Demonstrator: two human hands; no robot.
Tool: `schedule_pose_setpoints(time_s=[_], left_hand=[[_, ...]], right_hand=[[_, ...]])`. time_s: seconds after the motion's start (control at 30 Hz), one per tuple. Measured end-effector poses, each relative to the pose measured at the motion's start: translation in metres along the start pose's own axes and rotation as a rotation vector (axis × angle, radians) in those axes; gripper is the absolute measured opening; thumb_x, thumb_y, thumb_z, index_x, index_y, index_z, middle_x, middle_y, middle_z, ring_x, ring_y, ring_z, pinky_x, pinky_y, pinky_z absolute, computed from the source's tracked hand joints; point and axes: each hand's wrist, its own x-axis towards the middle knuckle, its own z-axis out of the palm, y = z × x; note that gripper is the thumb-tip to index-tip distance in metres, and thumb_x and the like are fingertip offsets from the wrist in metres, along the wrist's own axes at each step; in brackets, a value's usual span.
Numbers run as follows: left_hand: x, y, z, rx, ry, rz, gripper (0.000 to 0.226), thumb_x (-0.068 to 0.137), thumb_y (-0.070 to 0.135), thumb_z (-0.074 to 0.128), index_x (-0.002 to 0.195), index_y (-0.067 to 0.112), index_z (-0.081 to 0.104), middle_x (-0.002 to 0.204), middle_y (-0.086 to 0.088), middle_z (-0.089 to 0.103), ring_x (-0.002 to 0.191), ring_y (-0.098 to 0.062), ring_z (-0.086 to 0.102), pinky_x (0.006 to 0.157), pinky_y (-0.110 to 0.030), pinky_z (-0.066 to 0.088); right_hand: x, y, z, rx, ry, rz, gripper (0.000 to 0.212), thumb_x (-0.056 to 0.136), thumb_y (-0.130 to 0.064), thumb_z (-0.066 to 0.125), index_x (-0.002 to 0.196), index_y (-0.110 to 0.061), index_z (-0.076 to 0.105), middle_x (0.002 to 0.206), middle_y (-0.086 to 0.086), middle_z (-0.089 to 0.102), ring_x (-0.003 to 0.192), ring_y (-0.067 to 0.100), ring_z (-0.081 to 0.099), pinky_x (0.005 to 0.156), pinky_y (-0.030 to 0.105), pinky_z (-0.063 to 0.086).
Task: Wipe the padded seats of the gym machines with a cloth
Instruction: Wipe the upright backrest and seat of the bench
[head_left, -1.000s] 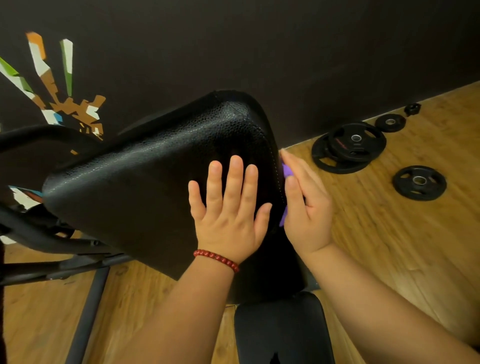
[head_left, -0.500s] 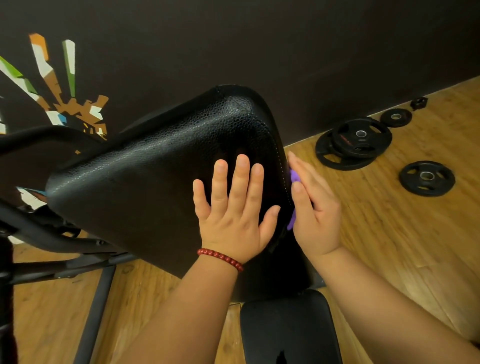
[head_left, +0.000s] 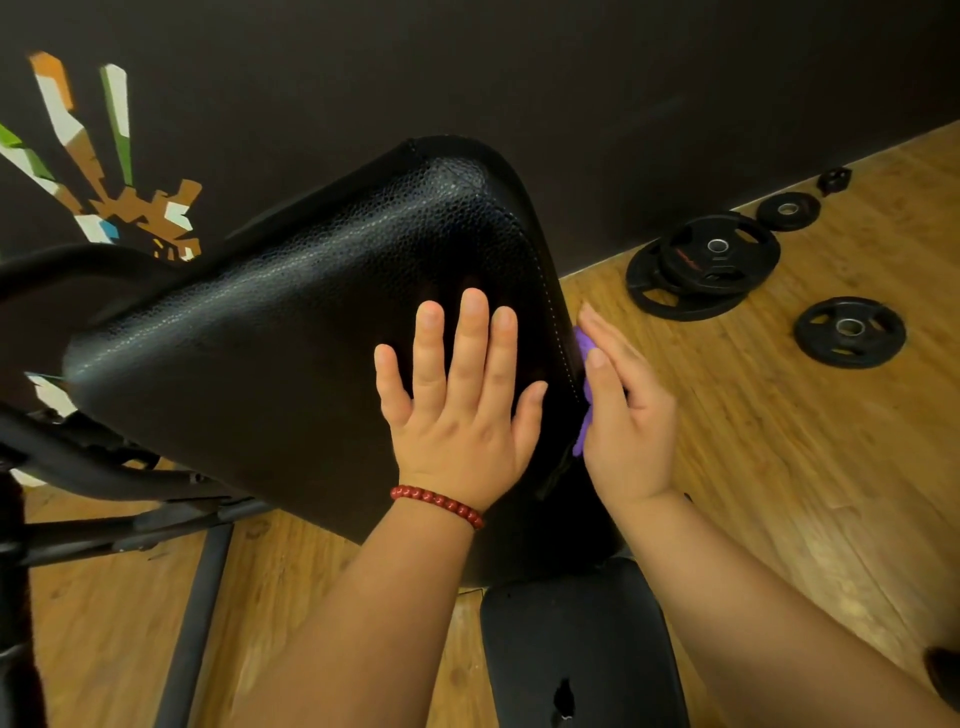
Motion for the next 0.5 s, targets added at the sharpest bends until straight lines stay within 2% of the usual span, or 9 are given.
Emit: schedule_pose_setpoints(time_s=[0.1, 0.17, 0.23, 0.37, 0.5], left_hand=[[-0.001, 0.002, 0.001, -0.009, -0.003, -0.013, 0.074, 0.100, 0.048, 0.032, 0.154, 0.016, -0.008, 0.160, -0.001, -0.022, 0.147, -0.023, -0.019, 0.118, -0.045, -0.012], [-0.002, 0.002, 0.003, -0.003, 0.004, -0.014, 0.074, 0.100, 0.048, 0.031, 0.154, 0.015, -0.007, 0.160, -0.001, -0.021, 0.147, -0.023, -0.018, 0.118, -0.046, -0.012], [-0.002, 0.003, 0.003, -0.004, 0.003, -0.015, 0.074, 0.100, 0.047, 0.032, 0.154, 0.015, -0.007, 0.160, -0.002, -0.022, 0.147, -0.023, -0.018, 0.118, -0.046, -0.012], [-0.004, 0.004, 0.003, -0.008, 0.008, -0.013, 0.073, 0.100, 0.047, 0.031, 0.154, 0.015, -0.007, 0.160, -0.002, -0.021, 0.147, -0.024, -0.018, 0.118, -0.046, -0.012], [-0.004, 0.004, 0.004, -0.008, 0.011, -0.017, 0.073, 0.101, 0.047, 0.032, 0.154, 0.015, -0.007, 0.160, -0.002, -0.021, 0.147, -0.023, -0.018, 0.118, -0.045, -0.012]], right_hand=[[-0.006, 0.003, 0.001, 0.002, 0.040, 0.086, 0.029, 0.097, -0.024, 0.044, 0.118, -0.039, 0.059, 0.128, -0.011, 0.061, 0.124, 0.000, 0.052, 0.103, 0.017, 0.041], [-0.001, -0.009, 0.003, 0.040, 0.070, 0.097, 0.026, 0.098, -0.021, 0.047, 0.114, -0.033, 0.064, 0.119, -0.011, 0.066, 0.118, 0.002, 0.057, 0.099, 0.021, 0.045], [0.005, -0.021, 0.006, 0.051, 0.089, 0.053, 0.023, 0.098, -0.017, 0.052, 0.115, -0.028, 0.064, 0.115, -0.012, 0.067, 0.115, 0.002, 0.059, 0.096, 0.019, 0.046], [0.003, -0.016, 0.005, 0.027, 0.057, -0.018, 0.027, 0.098, -0.024, 0.050, 0.123, -0.028, 0.058, 0.123, -0.011, 0.064, 0.120, 0.002, 0.056, 0.099, 0.020, 0.045], [-0.008, 0.010, -0.005, -0.008, 0.025, 0.044, 0.030, 0.095, -0.033, 0.046, 0.122, -0.032, 0.058, 0.124, -0.012, 0.063, 0.122, 0.001, 0.054, 0.102, 0.023, 0.045]])
